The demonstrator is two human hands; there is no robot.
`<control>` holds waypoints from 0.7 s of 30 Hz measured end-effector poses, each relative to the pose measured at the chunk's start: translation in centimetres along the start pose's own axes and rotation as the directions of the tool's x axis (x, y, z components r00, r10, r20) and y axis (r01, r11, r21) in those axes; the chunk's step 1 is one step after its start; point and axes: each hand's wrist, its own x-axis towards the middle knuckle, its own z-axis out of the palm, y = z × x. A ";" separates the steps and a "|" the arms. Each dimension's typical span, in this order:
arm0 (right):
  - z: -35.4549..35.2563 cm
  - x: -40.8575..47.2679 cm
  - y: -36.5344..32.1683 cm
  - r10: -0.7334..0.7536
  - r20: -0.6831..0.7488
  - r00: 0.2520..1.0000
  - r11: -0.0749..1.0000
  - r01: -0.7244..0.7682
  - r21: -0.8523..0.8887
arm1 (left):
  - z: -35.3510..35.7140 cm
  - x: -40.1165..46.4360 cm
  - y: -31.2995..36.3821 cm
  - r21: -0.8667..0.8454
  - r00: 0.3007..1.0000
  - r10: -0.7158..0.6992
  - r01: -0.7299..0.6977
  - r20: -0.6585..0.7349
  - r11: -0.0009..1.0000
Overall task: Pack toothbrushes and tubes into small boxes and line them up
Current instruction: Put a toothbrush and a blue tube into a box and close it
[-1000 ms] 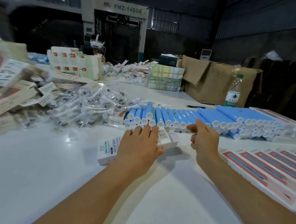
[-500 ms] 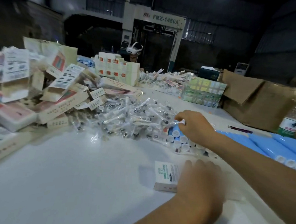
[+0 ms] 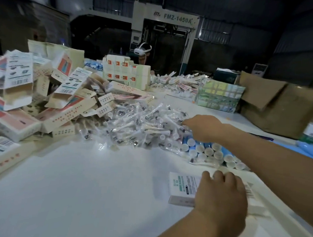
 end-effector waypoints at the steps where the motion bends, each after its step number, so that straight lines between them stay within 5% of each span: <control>1: -0.8 -0.8 0.3 -0.011 0.004 1.000 1.000 0.011 -0.012 | 0.0 0.0 -0.1 0.005 1.000 0.000 0.000 -0.008 1.000; 4: -2.8 -4.3 1.7 -0.011 -0.015 1.000 0.998 0.012 0.069 | -0.2 -0.1 -0.3 0.009 1.000 -0.003 0.003 -0.022 1.000; 9: -2.1 -11.8 5.3 0.198 -0.217 0.956 0.843 -0.054 0.534 | -0.4 -0.5 -0.4 0.010 0.997 -0.027 0.027 -0.071 1.000; 11: 0.0 -14.8 6.4 0.412 -0.269 0.871 0.597 -0.035 0.802 | -0.6 -0.2 -0.4 0.029 0.996 -0.039 0.042 -0.086 0.999; 13: 2.7 -17.4 6.6 0.629 -0.204 0.750 0.202 0.096 0.975 | -0.6 0.1 -0.4 0.016 0.992 -0.067 0.069 -0.102 0.997; 16: 6.4 -19.9 5.7 0.786 0.078 0.613 -0.294 0.261 0.919 | -0.6 0.3 -0.5 -0.012 0.984 -0.100 0.099 -0.147 0.995; 19: 8.4 -20.5 4.6 0.759 0.257 0.598 -0.512 0.303 0.804 | -0.3 0.3 -0.5 -0.003 0.975 -0.125 0.127 -0.184 0.992; 21: 8.7 -20.4 4.0 0.751 0.283 0.596 -0.528 0.284 0.800 | -0.3 0.4 -0.3 -0.009 0.972 -0.139 0.139 -0.190 0.990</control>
